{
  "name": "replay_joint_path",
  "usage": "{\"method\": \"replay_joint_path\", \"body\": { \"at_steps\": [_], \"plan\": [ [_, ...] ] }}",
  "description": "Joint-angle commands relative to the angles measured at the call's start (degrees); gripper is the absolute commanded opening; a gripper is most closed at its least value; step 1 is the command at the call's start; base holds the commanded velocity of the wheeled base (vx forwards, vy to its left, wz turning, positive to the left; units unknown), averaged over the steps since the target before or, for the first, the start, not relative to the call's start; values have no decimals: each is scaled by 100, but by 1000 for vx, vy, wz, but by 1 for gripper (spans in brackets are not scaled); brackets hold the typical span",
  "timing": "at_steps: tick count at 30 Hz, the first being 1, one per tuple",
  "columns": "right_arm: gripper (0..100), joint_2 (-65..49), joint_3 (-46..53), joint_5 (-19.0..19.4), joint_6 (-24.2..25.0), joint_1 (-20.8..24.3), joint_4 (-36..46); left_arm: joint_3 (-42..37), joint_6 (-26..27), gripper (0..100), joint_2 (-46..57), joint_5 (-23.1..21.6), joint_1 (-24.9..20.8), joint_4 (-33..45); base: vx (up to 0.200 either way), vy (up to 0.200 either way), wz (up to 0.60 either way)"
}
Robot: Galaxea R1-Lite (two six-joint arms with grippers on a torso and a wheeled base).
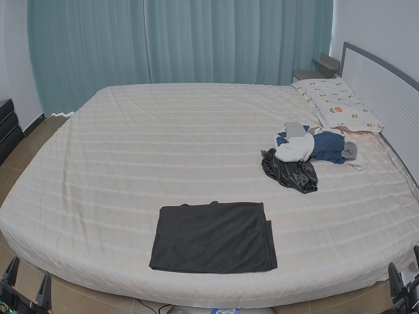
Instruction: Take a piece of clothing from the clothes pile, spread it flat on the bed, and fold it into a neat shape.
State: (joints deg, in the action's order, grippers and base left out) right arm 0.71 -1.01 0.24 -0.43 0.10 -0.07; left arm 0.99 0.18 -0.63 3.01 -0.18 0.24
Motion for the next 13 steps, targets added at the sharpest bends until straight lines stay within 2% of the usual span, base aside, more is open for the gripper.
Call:
{"method": "replay_joint_path", "body": {
  "at_steps": [1, 13],
  "plan": [
    [100, -71, 101, 11, -1, 8, -10, -99, -27, 100, 46, 24, 1, 2, 0, 0, 0],
    [100, -71, 101, 2, 95, 8, -10, -99, -80, 100, 55, 33, 1, 2, 0, 0, 0]
  ]
}}
